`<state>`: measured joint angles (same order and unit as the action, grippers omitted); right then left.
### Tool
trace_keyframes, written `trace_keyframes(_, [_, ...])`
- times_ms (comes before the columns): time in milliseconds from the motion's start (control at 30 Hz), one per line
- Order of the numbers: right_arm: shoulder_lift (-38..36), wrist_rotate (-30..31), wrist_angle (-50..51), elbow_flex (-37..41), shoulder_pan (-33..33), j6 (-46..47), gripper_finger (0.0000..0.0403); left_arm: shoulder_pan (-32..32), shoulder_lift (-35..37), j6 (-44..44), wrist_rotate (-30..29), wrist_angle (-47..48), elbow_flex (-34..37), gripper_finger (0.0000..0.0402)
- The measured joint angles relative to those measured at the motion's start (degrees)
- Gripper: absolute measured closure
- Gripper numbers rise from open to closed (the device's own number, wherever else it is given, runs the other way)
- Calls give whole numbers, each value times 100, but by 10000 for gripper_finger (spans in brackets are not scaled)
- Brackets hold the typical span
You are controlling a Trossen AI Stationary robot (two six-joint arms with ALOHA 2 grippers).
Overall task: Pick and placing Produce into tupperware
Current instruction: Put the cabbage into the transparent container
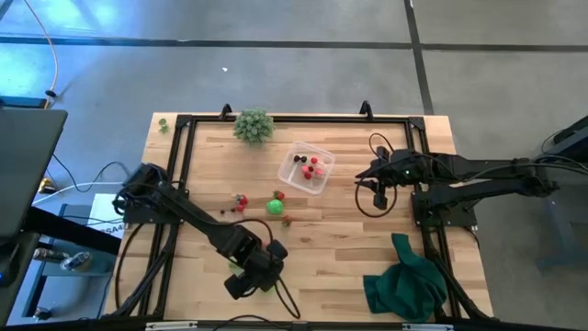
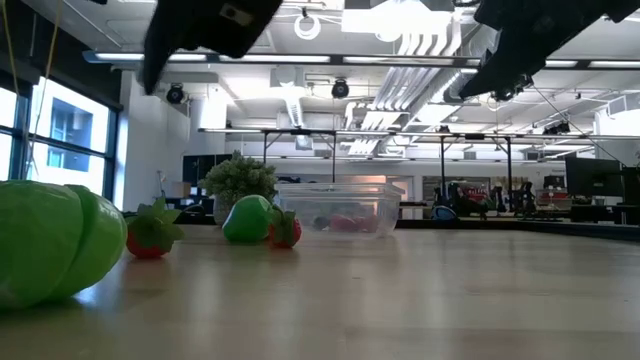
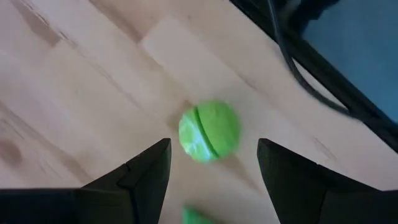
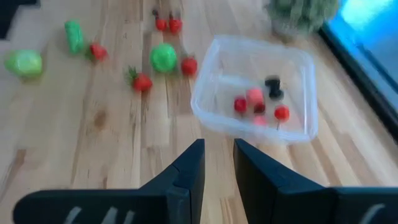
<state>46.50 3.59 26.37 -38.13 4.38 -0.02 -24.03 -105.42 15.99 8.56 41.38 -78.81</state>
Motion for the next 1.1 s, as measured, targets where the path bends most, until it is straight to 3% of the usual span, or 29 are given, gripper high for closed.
trace_keyframes(267, [122, 5, 25, 0, -2, -2, 327, 0, -304, -204, 3, 70, 13, 172])
trace_keyframes(333, [118, 5, 79, 7, -2, 0, 327, 0, -432, -354, 153, -327, -36, 172])
trace_keyframes(933, [251, 11, 80, 4, 0, -1, 327, 2, -515, -531, 256, -242, -11, 172])
trace_keyframes(1100, [262, 25, 84, 4, -1, -2, 327, 2, -515, -577, 182, -235, -11, 145])
